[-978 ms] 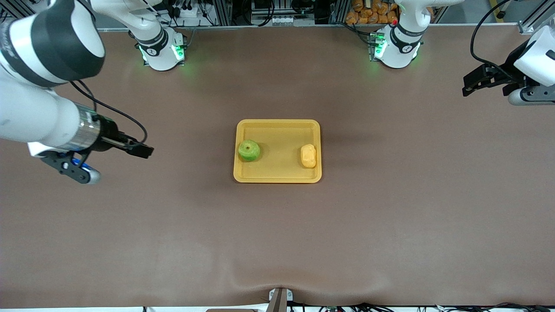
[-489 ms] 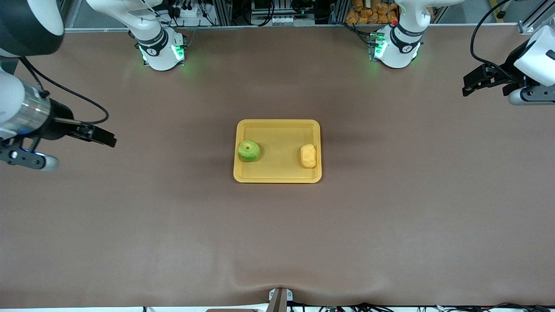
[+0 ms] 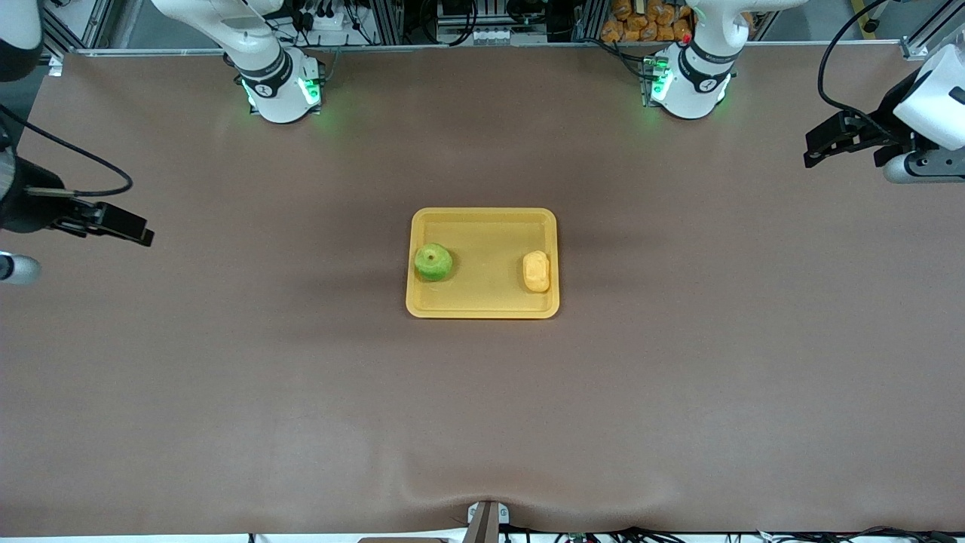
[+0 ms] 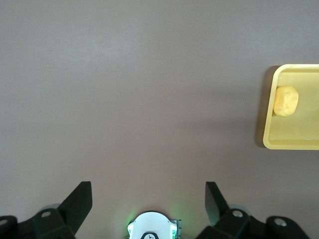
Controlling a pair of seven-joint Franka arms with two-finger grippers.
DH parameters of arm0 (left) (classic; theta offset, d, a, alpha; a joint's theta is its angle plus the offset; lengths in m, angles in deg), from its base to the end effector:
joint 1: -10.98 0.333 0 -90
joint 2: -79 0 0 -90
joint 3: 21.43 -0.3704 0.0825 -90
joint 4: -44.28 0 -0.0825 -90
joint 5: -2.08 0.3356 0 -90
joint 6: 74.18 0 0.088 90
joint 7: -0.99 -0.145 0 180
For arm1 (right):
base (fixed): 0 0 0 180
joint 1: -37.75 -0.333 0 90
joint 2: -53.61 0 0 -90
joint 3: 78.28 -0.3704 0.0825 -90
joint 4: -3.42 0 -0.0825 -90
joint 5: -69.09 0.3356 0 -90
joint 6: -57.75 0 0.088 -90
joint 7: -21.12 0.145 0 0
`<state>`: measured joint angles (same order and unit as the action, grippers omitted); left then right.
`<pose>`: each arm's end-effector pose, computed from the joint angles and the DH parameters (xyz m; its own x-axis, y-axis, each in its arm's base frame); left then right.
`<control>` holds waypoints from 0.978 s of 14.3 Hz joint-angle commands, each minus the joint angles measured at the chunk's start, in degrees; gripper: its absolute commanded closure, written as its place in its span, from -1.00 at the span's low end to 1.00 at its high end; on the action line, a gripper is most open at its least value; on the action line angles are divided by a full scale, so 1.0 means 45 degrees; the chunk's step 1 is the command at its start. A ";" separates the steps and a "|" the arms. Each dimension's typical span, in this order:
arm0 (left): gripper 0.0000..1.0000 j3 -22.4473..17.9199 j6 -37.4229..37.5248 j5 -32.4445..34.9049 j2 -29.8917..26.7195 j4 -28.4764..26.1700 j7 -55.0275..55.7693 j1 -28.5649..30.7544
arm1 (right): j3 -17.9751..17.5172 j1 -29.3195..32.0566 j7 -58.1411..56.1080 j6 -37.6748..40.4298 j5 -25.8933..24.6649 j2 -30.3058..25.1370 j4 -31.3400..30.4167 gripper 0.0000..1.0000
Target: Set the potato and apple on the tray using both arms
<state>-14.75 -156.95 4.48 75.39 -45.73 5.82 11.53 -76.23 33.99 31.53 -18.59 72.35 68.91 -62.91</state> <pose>0.4653 -0.0458 0.6610 0.9981 -0.0166 -0.0592 -0.0199 -0.9983 -0.0543 0.5708 0.0299 0.6467 0.9856 -0.1375 -0.0987 -0.1410 -0.9896 -0.0295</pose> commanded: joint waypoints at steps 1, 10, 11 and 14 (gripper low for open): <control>-1.00 -0.0020 0.0132 -0.0220 -0.0290 -0.0173 0.0215 -0.0024 | -0.0182 0.0541 -0.0768 -0.0086 -0.0178 -0.0976 -0.1098 -1.00; -1.00 -0.0021 0.0093 -0.0220 -0.0271 -0.0134 0.0176 -0.0024 | -0.0182 0.0855 -0.1316 -0.0669 -0.0861 -0.3378 -0.3421 -1.00; -1.00 -0.0040 0.0093 -0.0220 -0.0251 -0.0018 0.0060 -0.0024 | -0.0182 0.0971 -0.1529 -0.0942 -0.0881 -0.3748 -0.3908 -1.00; -1.00 -0.0040 0.0112 -0.0200 -0.0153 0.0256 0.0136 -0.0044 | -0.0182 0.1575 -0.2525 -0.1530 -0.0862 -0.4551 -0.4927 -1.00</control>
<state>-14.77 -156.97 4.48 75.38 -45.28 5.82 11.53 -76.21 38.08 23.41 -23.00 69.22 52.99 -79.13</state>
